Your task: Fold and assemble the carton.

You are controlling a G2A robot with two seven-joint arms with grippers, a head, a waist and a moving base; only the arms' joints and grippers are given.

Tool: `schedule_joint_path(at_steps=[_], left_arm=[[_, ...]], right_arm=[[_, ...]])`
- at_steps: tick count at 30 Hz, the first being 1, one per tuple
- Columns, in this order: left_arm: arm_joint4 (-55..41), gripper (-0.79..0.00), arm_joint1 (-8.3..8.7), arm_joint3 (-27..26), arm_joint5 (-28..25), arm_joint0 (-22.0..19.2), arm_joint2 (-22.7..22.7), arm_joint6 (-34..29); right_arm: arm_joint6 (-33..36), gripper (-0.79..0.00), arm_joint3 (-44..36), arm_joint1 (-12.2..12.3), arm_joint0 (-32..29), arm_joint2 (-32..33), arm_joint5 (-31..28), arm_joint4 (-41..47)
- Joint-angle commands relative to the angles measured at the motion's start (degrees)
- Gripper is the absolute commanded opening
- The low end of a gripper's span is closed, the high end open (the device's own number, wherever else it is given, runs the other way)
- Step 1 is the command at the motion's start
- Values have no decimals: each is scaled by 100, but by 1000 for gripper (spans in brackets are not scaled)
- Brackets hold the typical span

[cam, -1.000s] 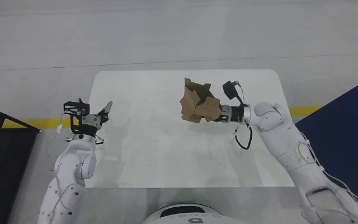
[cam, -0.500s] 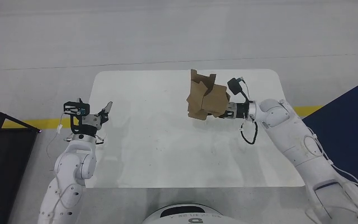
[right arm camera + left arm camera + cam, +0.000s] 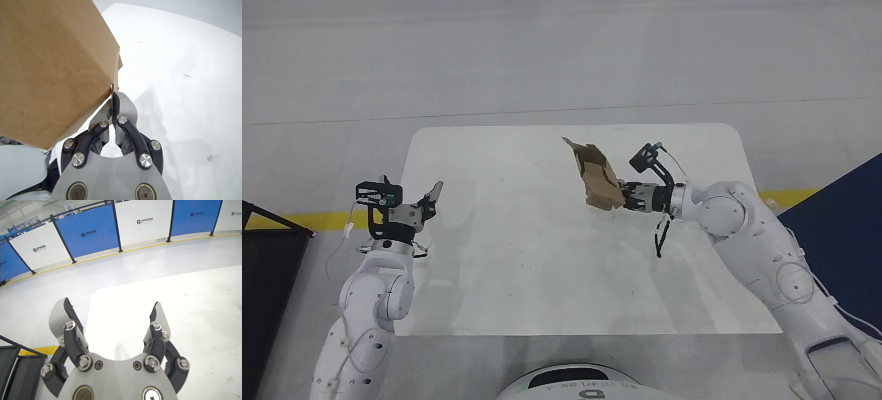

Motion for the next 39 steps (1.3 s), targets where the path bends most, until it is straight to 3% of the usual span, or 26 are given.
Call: schedule_joint_path(at_steps=[1, 11, 18, 21, 27, 30, 34, 39], left_arm=[[0, 0, 0, 0, 0, 0, 0, 0], [0, 0, 0, 0, 0, 0, 0, 0], [-92, 0, -4, 3, -44, -13, 7, 4], [-695, 0, 4, 86, -853, -186, 57, -307], [-1902, 0, 66, 294, -3256, -695, 494, -1407], [-2341, 0, 66, 510, -3790, -1007, 790, -1804], [-2900, 0, 57, 647, -4275, -1338, 1120, -2064], [-3795, 0, 116, 780, -4978, -1510, 1081, -2300]], right_arm=[[-176, -785, -308, 38, -222, 125, 421, -374], [-595, -785, -1726, 270, -1483, 1116, 1479, -1145], [-595, -785, -1726, 270, -1483, 1116, 1479, -1145], [-601, -785, -1686, 258, -1459, 1093, 1615, -1205], [-1064, -785, -1732, 161, -1365, 803, 1754, -1343], [-1330, -785, -1650, 112, -1355, 747, 2009, -1324], [-1474, -785, -1773, 53, -1368, 598, 2894, -1911], [-1474, -785, -1773, 53, -1368, 598, 2894, -1911]])
